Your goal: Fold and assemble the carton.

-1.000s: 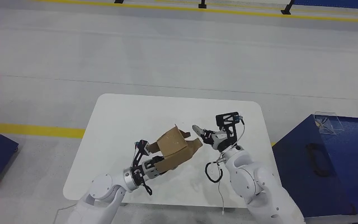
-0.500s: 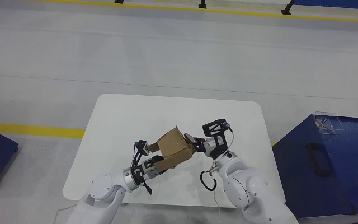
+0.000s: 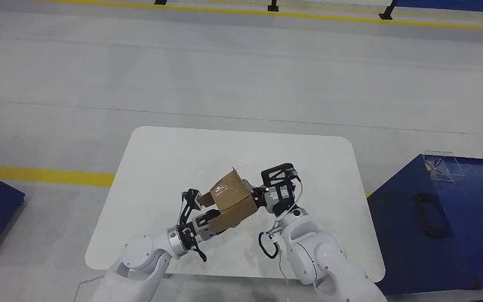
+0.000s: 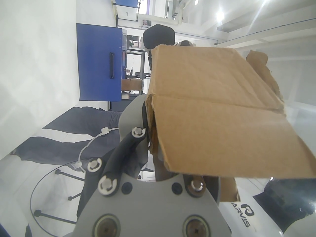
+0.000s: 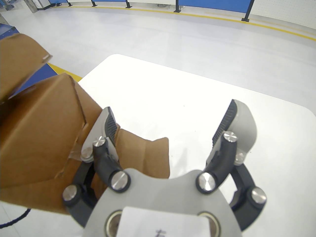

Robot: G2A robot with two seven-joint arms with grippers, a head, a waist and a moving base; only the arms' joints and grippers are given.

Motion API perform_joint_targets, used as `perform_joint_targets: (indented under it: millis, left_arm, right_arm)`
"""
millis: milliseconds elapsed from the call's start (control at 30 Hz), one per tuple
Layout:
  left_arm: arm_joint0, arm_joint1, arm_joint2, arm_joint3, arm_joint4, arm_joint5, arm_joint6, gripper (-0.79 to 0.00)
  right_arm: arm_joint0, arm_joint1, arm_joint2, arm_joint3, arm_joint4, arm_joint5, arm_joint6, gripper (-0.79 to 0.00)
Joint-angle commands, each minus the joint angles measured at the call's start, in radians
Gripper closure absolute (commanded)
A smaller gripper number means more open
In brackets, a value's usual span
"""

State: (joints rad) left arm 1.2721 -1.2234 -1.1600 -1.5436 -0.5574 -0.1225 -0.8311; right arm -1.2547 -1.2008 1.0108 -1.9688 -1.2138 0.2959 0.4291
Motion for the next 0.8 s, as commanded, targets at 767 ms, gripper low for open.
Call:
perform_joint_targets:
  millis: [767]
  left_arm:
    - [-0.018, -0.001, 0.009, 0.008, -0.036, 0.015, -0.03, 0.0]
  right_arm:
    - [-0.046, 0.01, 0.304, 0.084, 0.629, -0.26, 0.319, -0.785]
